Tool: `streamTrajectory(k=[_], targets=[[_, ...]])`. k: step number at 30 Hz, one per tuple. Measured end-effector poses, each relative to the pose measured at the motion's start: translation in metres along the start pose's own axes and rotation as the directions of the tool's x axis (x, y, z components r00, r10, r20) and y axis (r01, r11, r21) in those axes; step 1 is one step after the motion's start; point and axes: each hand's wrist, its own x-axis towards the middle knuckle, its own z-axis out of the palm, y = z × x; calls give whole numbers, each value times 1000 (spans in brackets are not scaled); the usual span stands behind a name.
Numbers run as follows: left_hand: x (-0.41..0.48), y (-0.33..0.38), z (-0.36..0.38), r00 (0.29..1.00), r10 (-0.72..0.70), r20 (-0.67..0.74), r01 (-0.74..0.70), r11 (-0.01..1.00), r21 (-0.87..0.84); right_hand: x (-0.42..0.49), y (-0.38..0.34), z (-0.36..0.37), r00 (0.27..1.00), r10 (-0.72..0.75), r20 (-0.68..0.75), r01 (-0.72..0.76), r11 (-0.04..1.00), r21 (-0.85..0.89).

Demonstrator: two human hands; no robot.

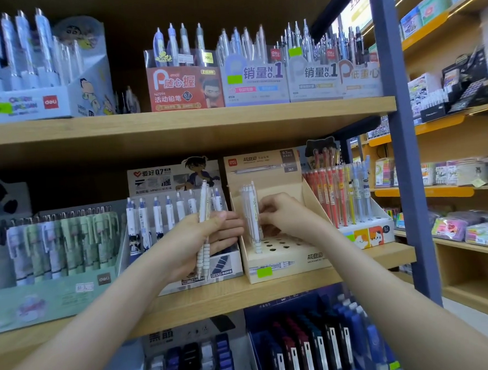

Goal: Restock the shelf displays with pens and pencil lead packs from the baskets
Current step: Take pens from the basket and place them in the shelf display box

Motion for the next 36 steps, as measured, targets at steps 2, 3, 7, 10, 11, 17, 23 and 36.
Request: streamTrajectory(k=[2, 3, 7, 10, 11, 17, 23, 36], targets=[[0, 1, 1, 1000, -27, -3, 27, 1000, 0, 1, 1, 1, 999, -7, -41, 10, 999, 52], [0, 1, 1, 999, -48, 2, 48, 999, 4, 2, 2, 2, 997, -7, -72, 14, 996, 88], [-1, 4, 4, 993, -118, 10, 118, 993, 12, 6, 7, 3, 993, 5, -116, 21, 975, 220], [-1, 6, 4, 990, -143, 9, 143, 990, -1, 8, 9, 3, 990, 26, -135, 6, 972, 234], [-1, 6, 4, 989, -150, 8, 150, 989, -2, 8, 8, 4, 989, 29, -144, 6, 971, 237], [-2, 4, 5, 987, -160, -4, 160, 987, -1, 8, 0, -1, 996, 21, 87, -13, 996, -90], [-3, 4, 6, 988, -156, -9, 156, 988, -15, 10, 0, 6, 999, 37, 8, -35, 981, -191], [-3, 3, 5, 987, -160, -15, 159, 987, -34, 14, 8, 5, 984, 171, -45, -167, 982, 91]])
